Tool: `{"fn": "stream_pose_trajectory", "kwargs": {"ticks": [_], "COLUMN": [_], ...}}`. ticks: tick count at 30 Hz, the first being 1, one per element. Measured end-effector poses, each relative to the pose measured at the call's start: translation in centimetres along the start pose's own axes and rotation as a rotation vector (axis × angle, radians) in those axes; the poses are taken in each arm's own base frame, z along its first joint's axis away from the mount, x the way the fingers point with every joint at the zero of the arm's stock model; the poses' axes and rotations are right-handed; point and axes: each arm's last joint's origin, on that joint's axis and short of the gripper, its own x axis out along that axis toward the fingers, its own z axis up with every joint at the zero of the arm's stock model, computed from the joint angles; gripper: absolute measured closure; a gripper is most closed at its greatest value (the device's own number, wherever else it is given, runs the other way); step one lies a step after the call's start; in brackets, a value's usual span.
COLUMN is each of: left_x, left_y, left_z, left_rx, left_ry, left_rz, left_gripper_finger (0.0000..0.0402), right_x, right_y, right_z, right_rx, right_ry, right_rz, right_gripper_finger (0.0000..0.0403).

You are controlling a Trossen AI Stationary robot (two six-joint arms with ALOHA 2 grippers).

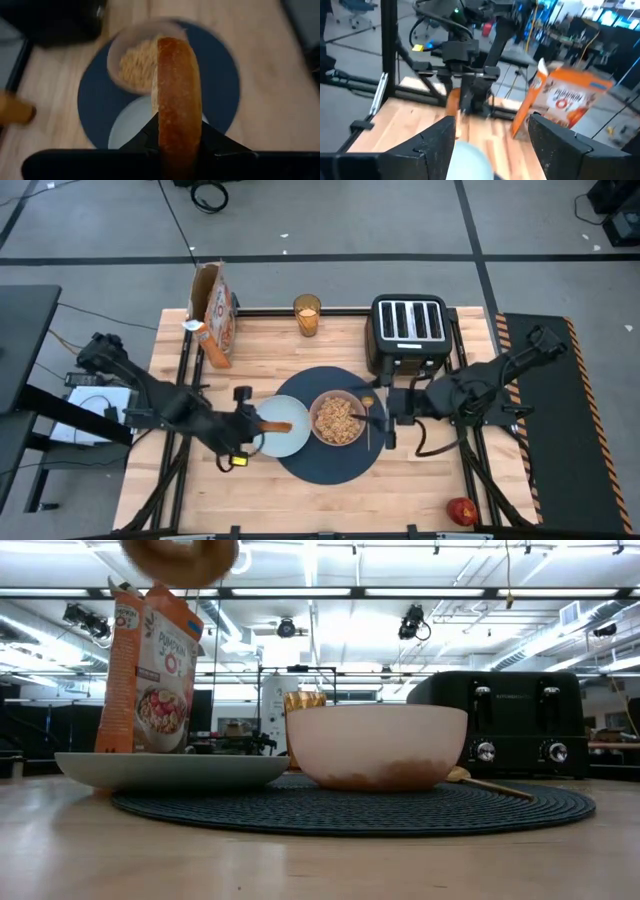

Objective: Arrange a breakfast setting
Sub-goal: Put the bagel on the plate

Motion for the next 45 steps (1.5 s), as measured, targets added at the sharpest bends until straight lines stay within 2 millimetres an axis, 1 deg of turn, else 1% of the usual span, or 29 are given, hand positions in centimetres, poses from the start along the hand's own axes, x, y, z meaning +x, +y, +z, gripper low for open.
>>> {"fn": "stream_pose_trajectory", "kwargs": {"ticks": [1, 3, 6, 10, 12, 15, 21, 26, 29, 39, 42, 45], "left_x": [0.6, 2.4, 5.8, 9.4, 10.7, 11.8, 12.4, 12.6, 12.5, 12.3, 12.3, 12.2], "left_y": [-0.5, -1.6, -3.6, -5.1, -5.3, -5.5, -5.5, -5.6, -5.7, -6.3, -6.4, -6.5], "left_z": [-0.5, -1.6, -3.2, -5.0, -5.8, -6.7, -8.0, -8.2, -8.3, -8.8, -8.8, -8.9], "left_rx": [-0.016, -0.006, 0.055, 0.133, 0.156, 0.174, 0.197, 0.188, 0.180, 0.141, 0.129, 0.122], "left_ry": [0.022, 0.065, 0.119, 0.235, 0.295, 0.359, 0.448, 0.465, 0.479, 0.590, 0.620, 0.636], "left_rz": [0.019, 0.056, 0.104, 0.158, 0.187, 0.219, 0.294, 0.299, 0.275, 0.118, 0.071, 0.047], "left_gripper_finger": [0.0345, 0.0345, 0.0345, 0.0345, 0.0345, 0.0345, 0.0345, 0.0341, 0.0324, 0.0241, 0.0229, 0.0225], "right_x": [0.1, 0.6, 1.6, 2.9, 3.3, 3.8, 3.9, 3.9, 3.9, 3.9, 3.9, 3.8], "right_y": [0.1, 0.4, 0.8, 1.2, 1.4, 1.8, 1.9, 1.9, 1.8, 1.8, 1.8, 1.8], "right_z": [-0.2, -0.6, -1.2, -2.1, -2.5, -2.9, -3.2, -3.2, -3.2, -3.2, -3.2, -3.2], "right_rx": [0.006, 0.013, 0.000, -0.017, -0.027, -0.037, -0.018, -0.021, -0.021, -0.023, -0.024, -0.023], "right_ry": [0.016, 0.035, 0.066, 0.106, 0.123, 0.141, 0.161, 0.162, 0.162, 0.163, 0.163, 0.162], "right_rz": [0.003, 0.005, -0.007, -0.015, -0.015, -0.013, -0.006, -0.004, -0.004, -0.003, -0.003, -0.002], "right_gripper_finger": [0.0148, 0.0151, 0.0156, 0.0158, 0.0158, 0.0158, 0.0158, 0.0159, 0.0158, 0.0158, 0.0158, 0.0158]}}
